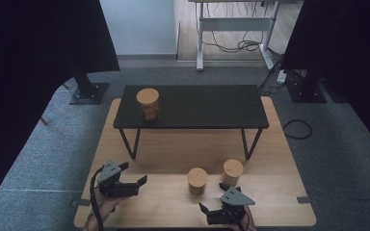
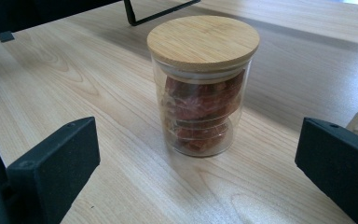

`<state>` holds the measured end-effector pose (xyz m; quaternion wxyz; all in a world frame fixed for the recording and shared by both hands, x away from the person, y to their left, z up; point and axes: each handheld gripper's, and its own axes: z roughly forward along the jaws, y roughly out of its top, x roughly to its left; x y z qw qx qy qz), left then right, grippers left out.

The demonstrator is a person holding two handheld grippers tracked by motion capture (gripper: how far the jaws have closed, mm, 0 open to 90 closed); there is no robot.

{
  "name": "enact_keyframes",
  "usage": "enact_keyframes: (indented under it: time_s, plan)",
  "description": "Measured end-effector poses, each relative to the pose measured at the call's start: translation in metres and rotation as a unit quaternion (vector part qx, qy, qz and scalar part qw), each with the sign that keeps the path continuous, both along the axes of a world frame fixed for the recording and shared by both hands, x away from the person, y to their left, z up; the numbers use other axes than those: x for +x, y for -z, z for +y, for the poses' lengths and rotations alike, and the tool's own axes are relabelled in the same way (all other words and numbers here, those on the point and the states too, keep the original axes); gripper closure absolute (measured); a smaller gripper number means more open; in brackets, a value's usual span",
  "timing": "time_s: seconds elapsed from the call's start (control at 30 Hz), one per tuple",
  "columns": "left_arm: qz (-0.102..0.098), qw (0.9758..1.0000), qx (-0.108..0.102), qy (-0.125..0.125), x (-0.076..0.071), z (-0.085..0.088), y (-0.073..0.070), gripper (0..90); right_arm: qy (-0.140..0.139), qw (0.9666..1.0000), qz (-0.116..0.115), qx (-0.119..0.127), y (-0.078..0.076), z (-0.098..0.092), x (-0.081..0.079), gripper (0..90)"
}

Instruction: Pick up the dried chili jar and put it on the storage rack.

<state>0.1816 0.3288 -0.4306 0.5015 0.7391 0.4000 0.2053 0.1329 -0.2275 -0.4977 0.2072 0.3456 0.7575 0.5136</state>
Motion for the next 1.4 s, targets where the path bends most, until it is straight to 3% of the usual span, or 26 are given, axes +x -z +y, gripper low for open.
enact_keyframes:
  time_s: [0.77, 1.4]
  plan:
    - [0.013, 0.9998, 0.012, 0.008, 0.008, -0.004, 0.006, 6.1, 0.008, 0.9999, 0.004, -0.004, -0.001, 0.007, -0.001, 0.0]
    - [0.024, 0.9996, 0.003, 0.017, 0.013, -0.002, 0.007, 6.2, 0.009, 0.9998, 0.015, 0.005, -0.002, 0.018, 0.007, 0.0]
